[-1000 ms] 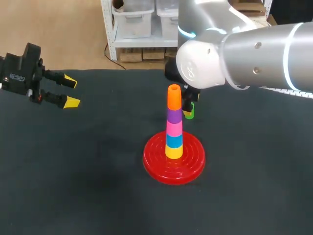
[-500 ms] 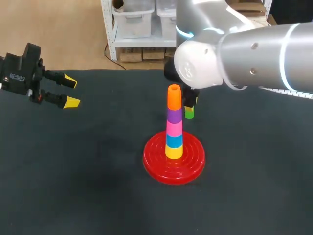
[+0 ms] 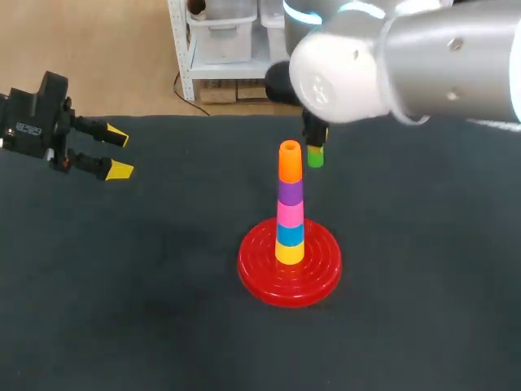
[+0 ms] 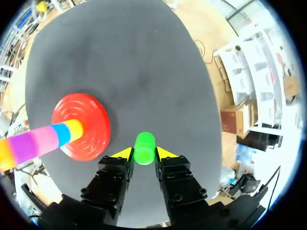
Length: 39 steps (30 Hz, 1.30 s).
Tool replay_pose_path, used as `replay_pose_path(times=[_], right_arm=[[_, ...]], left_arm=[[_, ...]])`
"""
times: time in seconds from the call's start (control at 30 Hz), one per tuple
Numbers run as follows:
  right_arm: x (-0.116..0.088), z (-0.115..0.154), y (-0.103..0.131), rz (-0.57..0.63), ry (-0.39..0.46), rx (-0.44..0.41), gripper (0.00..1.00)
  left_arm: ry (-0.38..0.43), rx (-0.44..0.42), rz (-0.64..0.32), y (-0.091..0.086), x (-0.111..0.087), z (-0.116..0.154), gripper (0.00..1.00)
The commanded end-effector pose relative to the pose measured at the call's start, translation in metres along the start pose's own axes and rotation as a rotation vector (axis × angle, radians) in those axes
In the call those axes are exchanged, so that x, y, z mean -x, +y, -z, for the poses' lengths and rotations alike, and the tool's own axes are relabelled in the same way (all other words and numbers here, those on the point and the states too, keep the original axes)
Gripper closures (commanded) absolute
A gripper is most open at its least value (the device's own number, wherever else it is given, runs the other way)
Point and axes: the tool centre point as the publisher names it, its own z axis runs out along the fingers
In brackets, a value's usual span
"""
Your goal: Pick up and stack the cylinders on the red base in this order: pink,purple,orange,green
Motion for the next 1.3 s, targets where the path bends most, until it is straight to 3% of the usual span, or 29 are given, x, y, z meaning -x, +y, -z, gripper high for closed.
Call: replay_pose_path(times=[0.03,0.2,0.33,0.57,0.77,0.93,1.3], right_arm=[[-0.023,0.072,0.037,0.052,-0.069,-0.112,1.00],[-0.027,0.125,0.066,0.178,-0.126,-0.138,1.00],[-0.026,0.165,0.088,0.351,-0.162,-0.141,1.00],[-0.026,0.223,0.108,0.520,-0.201,-0.173,1.00],[-0.017,0.226,0.122,0.607,-0.202,-0.091,1.00],[-0.022,0.217,0.130,0.645,-0.168,0.004,1.00],[-0.017,0.219,0.135,0.735,-0.084,0.070,1.00]], left_arm=[[-0.003,-0.003,-0.004,0.001,-0.002,0.000,0.00],[-0.003,-0.003,-0.004,0.001,-0.002,0.000,0.00],[-0.003,-0.003,-0.004,0.001,-0.002,0.000,0.00],[-0.003,-0.003,-0.004,0.001,-0.002,0.000,0.00],[-0.003,-0.003,-0.004,0.001,-0.002,0.000,0.00],[-0.003,-0.003,-0.004,0.001,-0.002,0.000,0.00],[-0.003,-0.003,-0.004,0.001,-0.002,0.000,0.00]])
